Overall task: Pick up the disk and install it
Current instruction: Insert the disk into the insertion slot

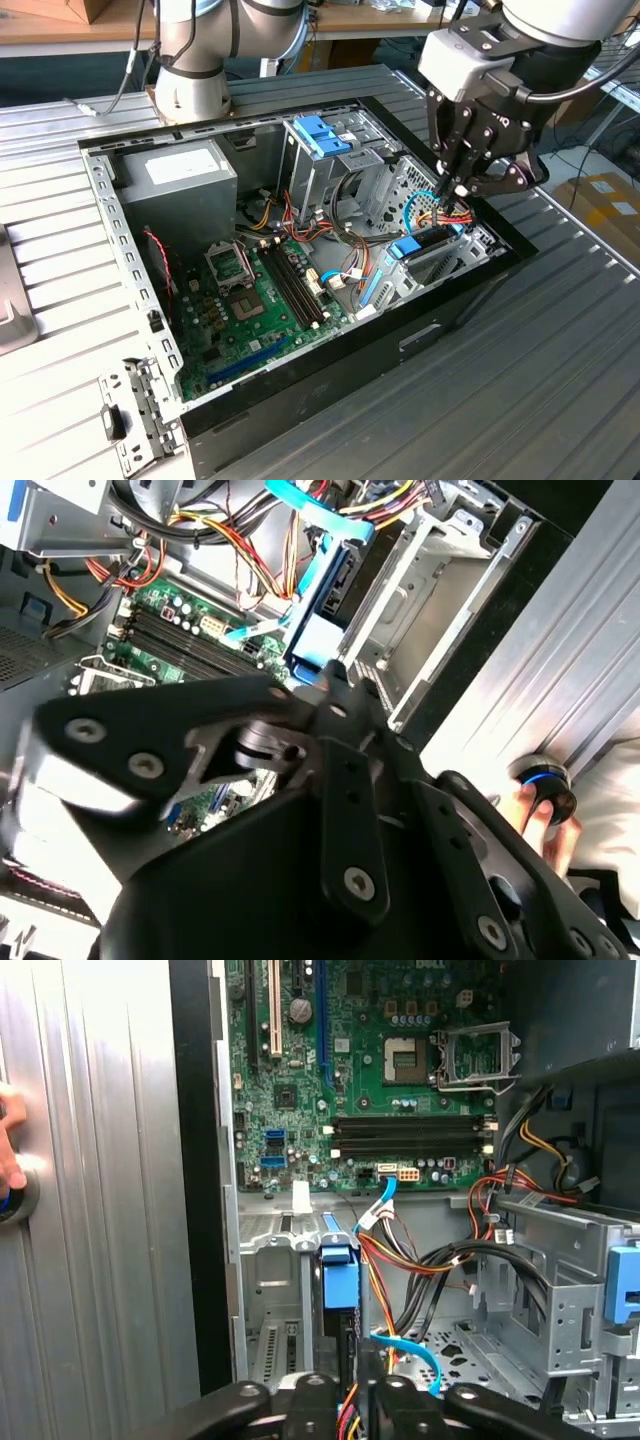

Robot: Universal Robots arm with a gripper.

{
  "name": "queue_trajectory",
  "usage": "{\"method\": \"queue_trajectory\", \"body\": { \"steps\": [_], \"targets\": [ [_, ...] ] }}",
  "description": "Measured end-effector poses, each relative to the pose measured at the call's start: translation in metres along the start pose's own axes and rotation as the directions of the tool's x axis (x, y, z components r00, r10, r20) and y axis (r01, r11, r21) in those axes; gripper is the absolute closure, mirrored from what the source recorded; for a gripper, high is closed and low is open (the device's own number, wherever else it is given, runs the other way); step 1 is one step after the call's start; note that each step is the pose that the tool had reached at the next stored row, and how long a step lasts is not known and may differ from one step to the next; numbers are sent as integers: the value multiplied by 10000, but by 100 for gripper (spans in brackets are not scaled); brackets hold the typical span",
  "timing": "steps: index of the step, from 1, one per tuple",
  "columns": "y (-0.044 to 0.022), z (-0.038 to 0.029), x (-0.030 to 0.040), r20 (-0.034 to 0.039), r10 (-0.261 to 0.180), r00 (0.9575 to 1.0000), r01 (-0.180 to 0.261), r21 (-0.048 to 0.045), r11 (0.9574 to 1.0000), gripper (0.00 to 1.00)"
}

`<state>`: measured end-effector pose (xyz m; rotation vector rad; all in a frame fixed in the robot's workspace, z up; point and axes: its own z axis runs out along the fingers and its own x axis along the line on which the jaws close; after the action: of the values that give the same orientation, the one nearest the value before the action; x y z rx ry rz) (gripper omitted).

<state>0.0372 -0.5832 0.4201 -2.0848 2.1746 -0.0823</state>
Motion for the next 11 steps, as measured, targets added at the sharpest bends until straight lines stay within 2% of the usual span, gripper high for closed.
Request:
{"method": "queue_trajectory", "body": {
  "steps": [1,2,6,8,9,11],
  "targets": [
    [-20,8,0,-1,2,10000,-2,-33,10000,88],
    [-85,28,-2,-3,5,10000,-5,-113,9999,90],
    [-259,69,-8,-17,10,10000,-11,-256,9997,90],
    [-333,82,-11,-27,18,10000,-19,-391,9992,90],
    [-376,90,-12,-41,26,10000,-29,-626,9980,90],
    [-430,100,-14,-66,46,10000,-52,-1026,9947,90]
  ]
}}
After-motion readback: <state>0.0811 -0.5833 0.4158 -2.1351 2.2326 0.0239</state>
